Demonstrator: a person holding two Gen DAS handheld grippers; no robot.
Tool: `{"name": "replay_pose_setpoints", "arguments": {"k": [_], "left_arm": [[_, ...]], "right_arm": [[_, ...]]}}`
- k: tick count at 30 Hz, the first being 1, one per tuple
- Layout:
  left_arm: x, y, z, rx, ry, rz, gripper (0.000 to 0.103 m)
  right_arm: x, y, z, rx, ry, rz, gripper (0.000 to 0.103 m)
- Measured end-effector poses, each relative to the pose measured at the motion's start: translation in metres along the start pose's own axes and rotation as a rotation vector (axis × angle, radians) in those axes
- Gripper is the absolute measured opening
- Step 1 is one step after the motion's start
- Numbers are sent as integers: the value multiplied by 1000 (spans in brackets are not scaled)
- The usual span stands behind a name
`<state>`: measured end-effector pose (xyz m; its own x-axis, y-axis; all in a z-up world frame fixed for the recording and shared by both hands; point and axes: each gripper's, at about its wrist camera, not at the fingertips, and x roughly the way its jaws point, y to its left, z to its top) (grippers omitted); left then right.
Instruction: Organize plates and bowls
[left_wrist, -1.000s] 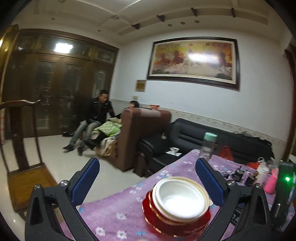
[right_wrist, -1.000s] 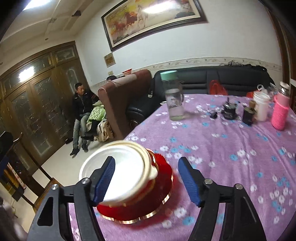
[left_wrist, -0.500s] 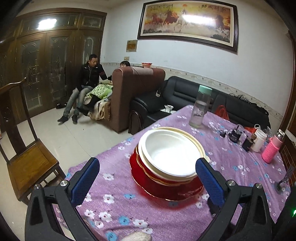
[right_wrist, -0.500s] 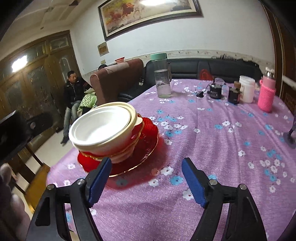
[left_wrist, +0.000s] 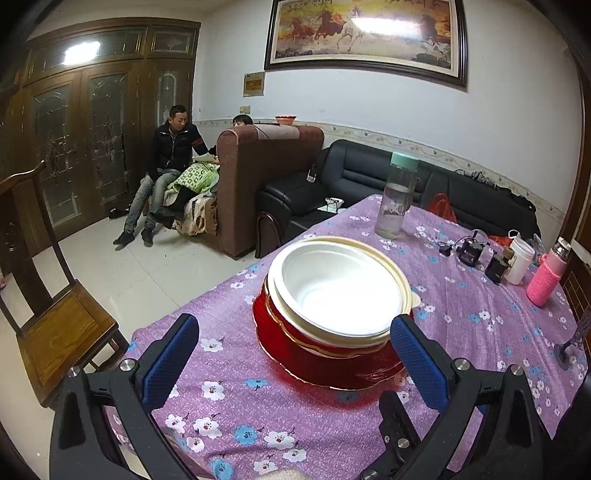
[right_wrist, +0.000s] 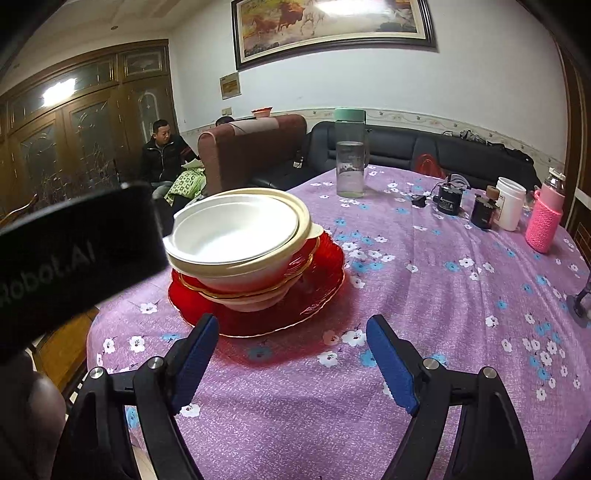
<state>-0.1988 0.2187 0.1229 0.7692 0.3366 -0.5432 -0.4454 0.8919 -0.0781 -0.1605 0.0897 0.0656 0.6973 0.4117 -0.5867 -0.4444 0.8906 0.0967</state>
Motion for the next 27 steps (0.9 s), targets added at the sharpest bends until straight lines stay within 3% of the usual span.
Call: {"name": "replay_pose_setpoints", "arguments": {"k": [27], "left_arm": [[19,-3,-8,4,55,17,103]], "right_arm": [[10,9,-2,-16,35,9,87]]}}
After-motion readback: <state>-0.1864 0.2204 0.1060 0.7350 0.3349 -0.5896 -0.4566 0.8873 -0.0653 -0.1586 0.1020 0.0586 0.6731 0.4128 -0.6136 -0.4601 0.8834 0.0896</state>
